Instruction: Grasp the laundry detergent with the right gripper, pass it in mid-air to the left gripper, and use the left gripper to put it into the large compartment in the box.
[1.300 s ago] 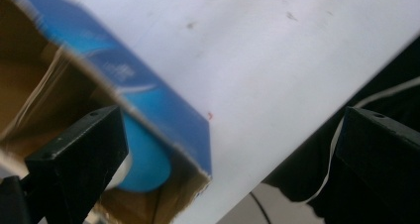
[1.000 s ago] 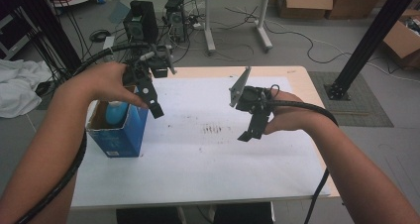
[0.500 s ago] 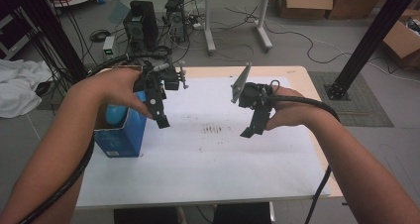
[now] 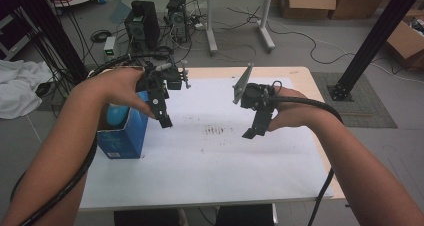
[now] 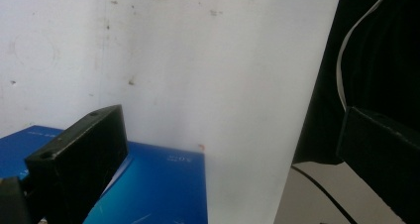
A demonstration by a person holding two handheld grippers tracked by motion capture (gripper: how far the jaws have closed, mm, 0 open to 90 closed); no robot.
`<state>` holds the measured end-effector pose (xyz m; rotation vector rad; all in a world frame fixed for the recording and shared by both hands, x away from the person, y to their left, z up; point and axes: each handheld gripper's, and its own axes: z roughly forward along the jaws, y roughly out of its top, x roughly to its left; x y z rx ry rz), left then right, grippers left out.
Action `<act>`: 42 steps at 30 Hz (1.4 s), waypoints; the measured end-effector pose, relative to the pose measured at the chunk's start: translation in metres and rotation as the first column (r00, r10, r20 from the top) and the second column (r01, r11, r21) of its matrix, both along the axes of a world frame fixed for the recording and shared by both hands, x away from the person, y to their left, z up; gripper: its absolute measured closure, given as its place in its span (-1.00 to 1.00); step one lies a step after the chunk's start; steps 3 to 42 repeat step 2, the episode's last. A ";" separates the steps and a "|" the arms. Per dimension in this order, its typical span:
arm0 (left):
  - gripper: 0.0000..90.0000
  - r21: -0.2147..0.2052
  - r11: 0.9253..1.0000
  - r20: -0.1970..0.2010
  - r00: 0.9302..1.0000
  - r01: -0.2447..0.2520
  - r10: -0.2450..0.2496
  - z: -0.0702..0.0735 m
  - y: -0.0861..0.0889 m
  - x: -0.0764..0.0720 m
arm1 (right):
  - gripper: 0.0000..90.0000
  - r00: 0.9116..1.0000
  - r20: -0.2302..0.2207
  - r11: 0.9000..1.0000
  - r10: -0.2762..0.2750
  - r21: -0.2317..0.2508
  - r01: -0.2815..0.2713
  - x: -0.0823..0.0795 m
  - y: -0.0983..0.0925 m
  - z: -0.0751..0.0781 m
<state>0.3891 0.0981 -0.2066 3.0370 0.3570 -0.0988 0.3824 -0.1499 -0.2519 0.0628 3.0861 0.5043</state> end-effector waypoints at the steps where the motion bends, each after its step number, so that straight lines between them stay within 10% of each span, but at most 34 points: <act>1: -1.00 0.000 1.000 0.001 1.000 0.000 0.000 0.000 0.000 0.000 | -1.00 1.000 0.003 1.000 0.000 0.000 0.000 0.000 0.000 0.000; 42: -1.00 0.002 1.000 0.001 1.000 -0.001 0.001 -0.001 -0.001 0.000 | -1.00 1.000 0.005 1.000 0.000 0.001 0.000 0.000 0.001 0.000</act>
